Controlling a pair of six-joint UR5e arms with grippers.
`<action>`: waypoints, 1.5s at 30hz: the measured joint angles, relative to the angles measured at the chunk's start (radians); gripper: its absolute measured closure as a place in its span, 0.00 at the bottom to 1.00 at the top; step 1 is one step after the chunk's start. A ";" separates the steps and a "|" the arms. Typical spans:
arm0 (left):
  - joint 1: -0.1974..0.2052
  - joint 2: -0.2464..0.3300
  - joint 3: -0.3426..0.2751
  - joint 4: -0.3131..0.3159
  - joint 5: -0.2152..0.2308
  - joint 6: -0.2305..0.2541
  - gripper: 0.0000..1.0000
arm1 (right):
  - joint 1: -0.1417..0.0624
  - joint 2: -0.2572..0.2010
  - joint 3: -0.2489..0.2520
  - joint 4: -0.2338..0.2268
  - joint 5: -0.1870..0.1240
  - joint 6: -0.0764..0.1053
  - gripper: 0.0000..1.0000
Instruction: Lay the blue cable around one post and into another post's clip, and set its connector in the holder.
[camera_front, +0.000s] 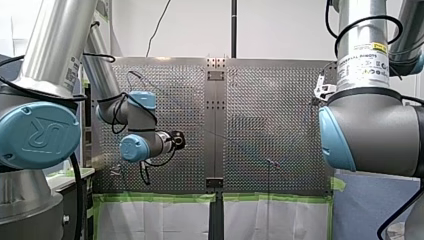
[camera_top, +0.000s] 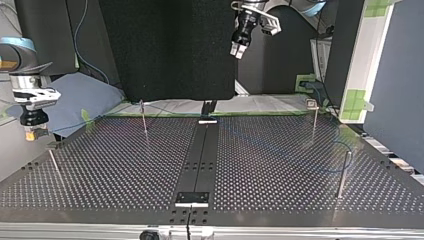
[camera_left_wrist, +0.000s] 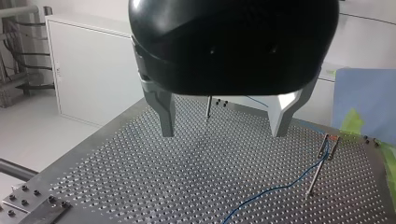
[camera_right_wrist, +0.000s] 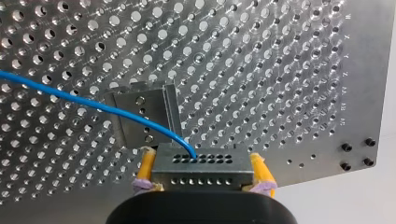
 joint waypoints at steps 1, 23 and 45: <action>0.000 0.000 0.000 0.000 0.000 0.000 0.00 | 0.000 0.003 -0.004 0.004 -0.002 -0.003 1.00; 0.000 0.000 0.005 -0.001 0.000 0.000 0.00 | 0.023 0.107 -0.070 0.046 -0.070 -0.096 1.00; 0.000 0.000 0.005 -0.004 -0.002 -0.002 0.00 | 0.024 0.108 -0.087 0.028 -0.096 -0.142 1.00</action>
